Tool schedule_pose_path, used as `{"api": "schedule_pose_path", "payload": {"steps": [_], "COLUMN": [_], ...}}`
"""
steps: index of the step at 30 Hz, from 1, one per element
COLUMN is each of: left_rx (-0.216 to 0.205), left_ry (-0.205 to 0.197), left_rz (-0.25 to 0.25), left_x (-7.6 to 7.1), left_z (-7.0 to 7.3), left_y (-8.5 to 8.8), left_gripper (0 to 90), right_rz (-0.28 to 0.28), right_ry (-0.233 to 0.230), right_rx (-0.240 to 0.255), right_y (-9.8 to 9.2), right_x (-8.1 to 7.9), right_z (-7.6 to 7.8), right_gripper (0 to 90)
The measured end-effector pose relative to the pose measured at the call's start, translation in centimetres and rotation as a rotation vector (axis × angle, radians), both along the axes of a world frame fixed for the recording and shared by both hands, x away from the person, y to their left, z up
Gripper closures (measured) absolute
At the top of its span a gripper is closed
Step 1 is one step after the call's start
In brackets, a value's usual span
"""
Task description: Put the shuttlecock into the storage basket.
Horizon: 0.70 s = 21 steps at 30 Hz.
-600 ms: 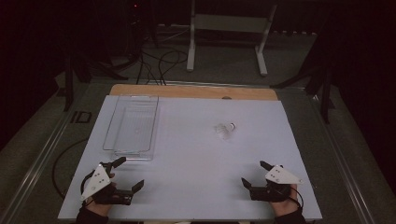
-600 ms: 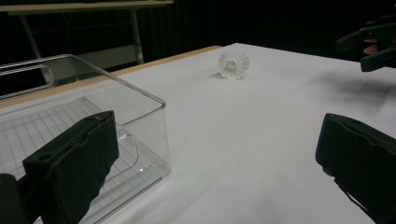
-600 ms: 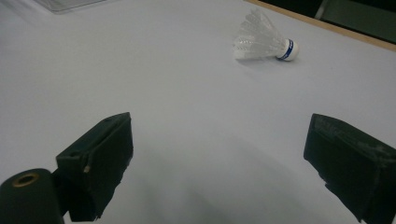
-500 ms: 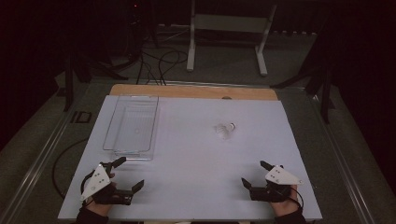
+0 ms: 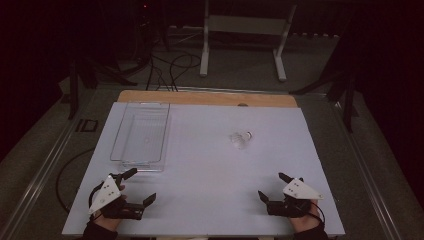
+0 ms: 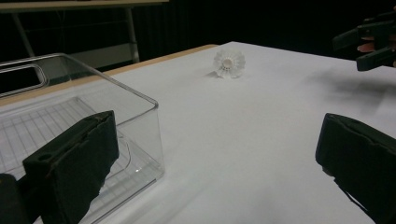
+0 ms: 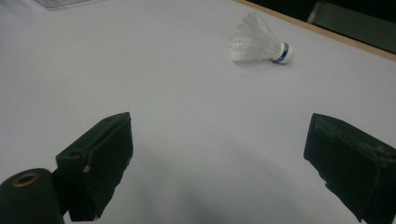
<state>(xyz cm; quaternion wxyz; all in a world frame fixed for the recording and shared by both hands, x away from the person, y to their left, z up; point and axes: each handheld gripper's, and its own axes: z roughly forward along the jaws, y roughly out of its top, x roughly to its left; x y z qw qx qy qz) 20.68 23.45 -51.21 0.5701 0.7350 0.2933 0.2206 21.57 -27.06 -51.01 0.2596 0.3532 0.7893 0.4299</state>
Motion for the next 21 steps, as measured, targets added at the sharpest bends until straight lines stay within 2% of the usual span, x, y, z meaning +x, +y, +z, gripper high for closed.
{"api": "schedule_pose_path", "payload": {"steps": [6, 8, 13, 14, 15, 17, 18, 21], "left_rx": [-0.004, -0.003, 0.002, 0.006, 0.006, 0.01, 0.011, 0.011], "left_ry": [-0.007, -0.005, -0.005, -0.007, -0.007, 0.002, 0.003, 0.001], "left_rz": [0.002, -0.007, -0.011, -0.014, -0.014, -0.017, -0.018, -0.017], "left_x": [-0.1, 0.0, -0.1, -0.1, -0.1, 0.0, 0.0, 0.0], "left_z": [0.1, 0.0, 0.0, 0.0, 0.0, -0.1, -0.1, 0.0], "left_y": [0.1, 0.0, -0.1, -0.1, -0.1, -0.1, -0.1, -0.1], "left_gripper": [0.1, 0.1, 0.1, 0.1, 0.1, 0.2, 0.1, 0.2], "right_rz": [-0.018, -0.018, -0.023, -0.025, -0.025, -0.021, -0.021, -0.023], "right_ry": [-0.014, 0.016, 0.017, 0.021, 0.021, 0.032, 0.055, 0.062], "right_rx": [0.003, 0.007, 0.005, -0.018, -0.018, -0.005, -0.004, -0.011], "right_y": [0.0, 0.1, 0.4, 0.6, 0.6, 0.8, 1.0, 1.1], "right_x": [-0.1, -0.1, -0.3, -0.4, -0.4, -0.3, -0.2, 0.0], "right_z": [0.3, 0.9, 1.5, 1.7, 1.7, 2.0, 2.3, 2.6], "right_gripper": [8.3, 8.4, 8.4, 8.4, 8.4, 8.4, 8.5, 9.7]}}
